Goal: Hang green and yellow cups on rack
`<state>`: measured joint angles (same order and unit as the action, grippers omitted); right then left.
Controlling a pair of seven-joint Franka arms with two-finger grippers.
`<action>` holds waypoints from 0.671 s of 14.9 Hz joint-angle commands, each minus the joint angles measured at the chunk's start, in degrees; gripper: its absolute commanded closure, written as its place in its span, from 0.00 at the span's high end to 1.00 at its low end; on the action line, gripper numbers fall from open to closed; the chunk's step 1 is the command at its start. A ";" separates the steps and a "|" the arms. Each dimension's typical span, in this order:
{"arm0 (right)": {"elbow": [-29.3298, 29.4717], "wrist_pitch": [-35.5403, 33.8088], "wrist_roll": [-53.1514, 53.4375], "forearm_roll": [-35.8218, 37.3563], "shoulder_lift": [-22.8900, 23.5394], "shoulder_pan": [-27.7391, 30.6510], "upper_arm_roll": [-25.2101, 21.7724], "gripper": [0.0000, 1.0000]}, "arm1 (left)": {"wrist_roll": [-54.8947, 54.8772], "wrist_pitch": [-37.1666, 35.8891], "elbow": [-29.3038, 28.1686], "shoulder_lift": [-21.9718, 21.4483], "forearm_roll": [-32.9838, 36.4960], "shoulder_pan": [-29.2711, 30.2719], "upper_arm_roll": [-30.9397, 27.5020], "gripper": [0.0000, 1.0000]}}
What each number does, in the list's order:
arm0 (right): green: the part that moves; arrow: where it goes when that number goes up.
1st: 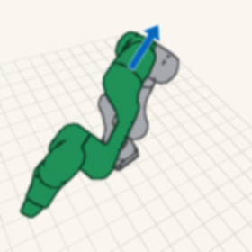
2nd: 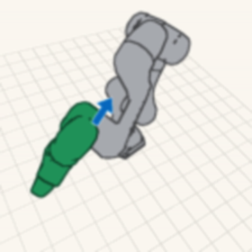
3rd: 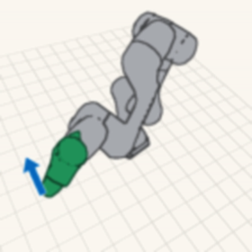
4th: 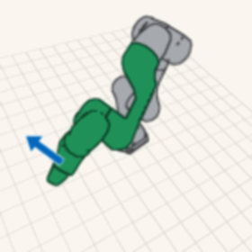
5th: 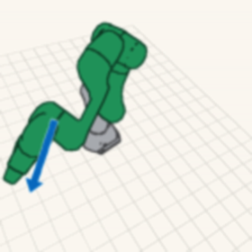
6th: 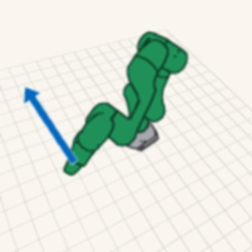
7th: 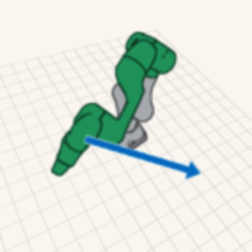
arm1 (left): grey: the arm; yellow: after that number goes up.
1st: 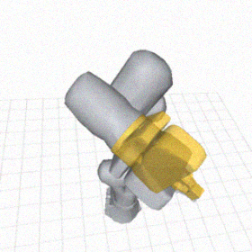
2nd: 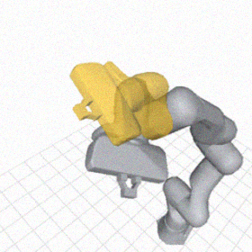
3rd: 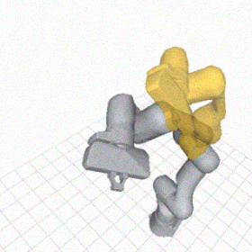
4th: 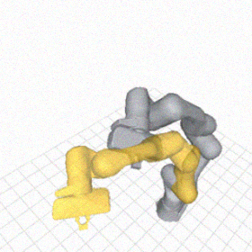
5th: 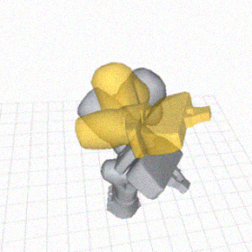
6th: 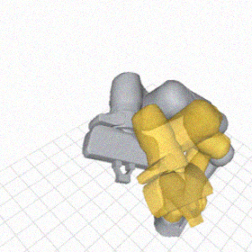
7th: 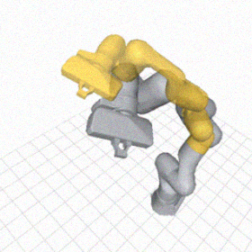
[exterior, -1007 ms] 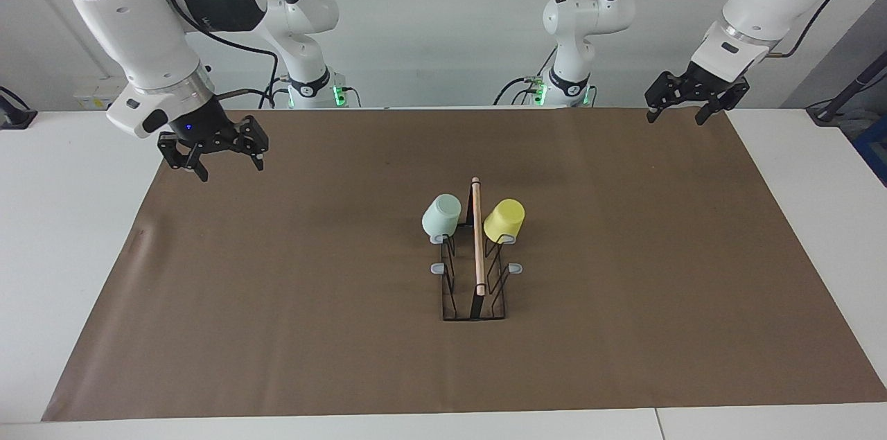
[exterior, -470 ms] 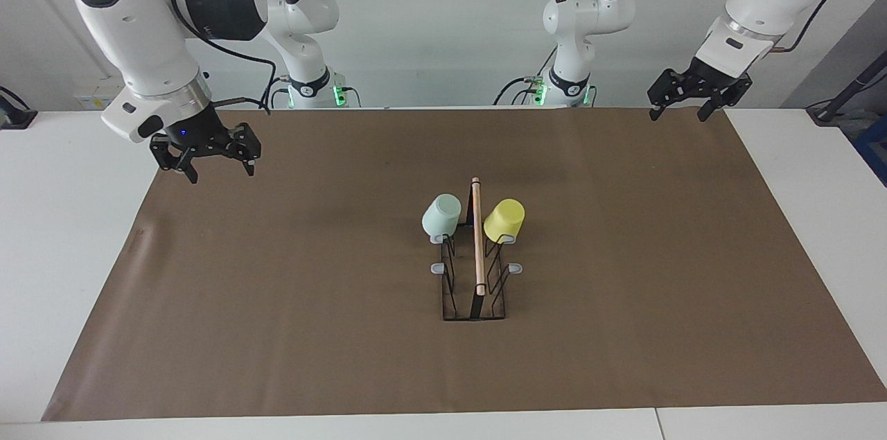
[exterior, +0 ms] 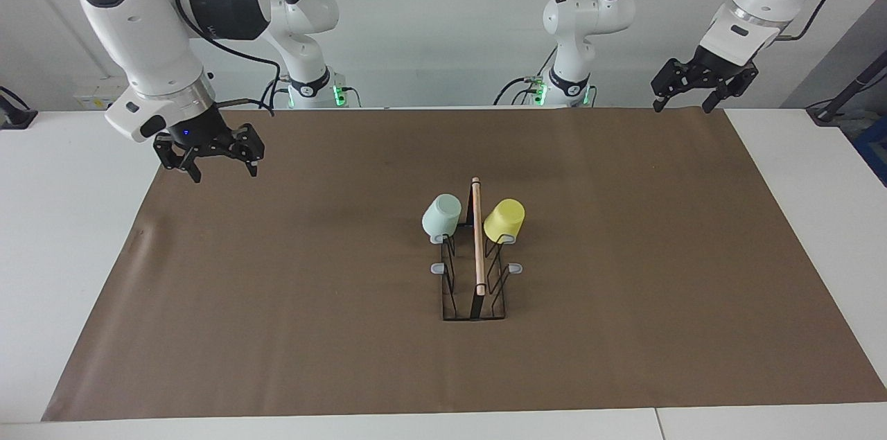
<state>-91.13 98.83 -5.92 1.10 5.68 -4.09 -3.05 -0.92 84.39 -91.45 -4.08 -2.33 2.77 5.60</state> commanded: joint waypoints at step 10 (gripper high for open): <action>3.14 -1.78 1.18 -0.22 -0.15 0.58 1.38 1.00 | 0.56 1.48 -2.33 -0.93 1.01 0.57 0.55 1.00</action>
<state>-90.27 98.79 -5.92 1.08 5.65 -4.10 -2.79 -0.91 85.51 -92.50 -4.04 -2.30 2.78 5.56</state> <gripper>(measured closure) 0.000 0.000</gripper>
